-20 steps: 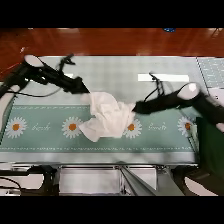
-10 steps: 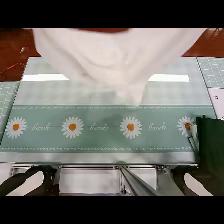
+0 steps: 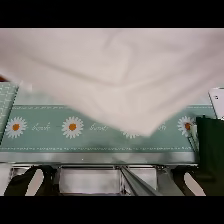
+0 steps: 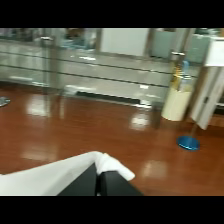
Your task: Fold the shirts.
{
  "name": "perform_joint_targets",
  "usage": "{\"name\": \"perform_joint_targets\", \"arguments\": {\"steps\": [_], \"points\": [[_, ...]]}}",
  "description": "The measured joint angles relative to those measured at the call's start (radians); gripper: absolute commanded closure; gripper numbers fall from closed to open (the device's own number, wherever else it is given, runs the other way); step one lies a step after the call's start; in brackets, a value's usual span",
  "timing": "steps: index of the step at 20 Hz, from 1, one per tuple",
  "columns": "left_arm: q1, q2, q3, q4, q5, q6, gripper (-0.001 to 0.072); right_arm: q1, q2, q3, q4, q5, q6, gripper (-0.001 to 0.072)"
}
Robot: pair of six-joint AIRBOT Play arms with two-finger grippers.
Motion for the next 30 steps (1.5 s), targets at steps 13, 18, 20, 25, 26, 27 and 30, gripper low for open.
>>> {"name": "perform_joint_targets", "arguments": {"steps": [13, 18, 20, 25, 26, 27, 30], "points": [[-0.048, -0.033, -0.62, 0.003, 0.082, 0.002, 0.0687, 0.0, 0.147, -0.919, -0.065, 0.096, 0.089, 0.0692], [-0.159, -0.419, -0.644, -0.076, 0.294, 0.062, 0.0687, 0.0, -0.087, -1.141, -0.047, -0.145, 0.094, 0.0692], [-0.209, -0.603, -0.521, -0.085, 0.299, 0.056, 0.0687, 0.0, -0.228, -1.131, -0.037, -0.222, 0.096, 0.0691], [-0.276, -0.948, -0.229, -0.091, 0.088, -0.059, 0.0196, 0.0, -0.524, -1.006, 0.021, -0.291, 0.107, 0.0691], [-0.275, -0.984, -0.199, -0.072, 0.018, -0.078, 0.0196, 0.0, -0.554, -0.983, 0.032, -0.294, 0.108, 0.0691], [-0.269, -1.01, -0.178, -0.042, -0.059, -0.093, 0.0196, 0.0, -0.576, -0.961, 0.04, -0.297, 0.108, 0.0691], [-0.24, -1.02, -0.165, 0.065, -0.282, -0.117, 0.0197, 0.0, -0.612, -0.909, 0.05, -0.29, 0.096, 0.0691]]}}
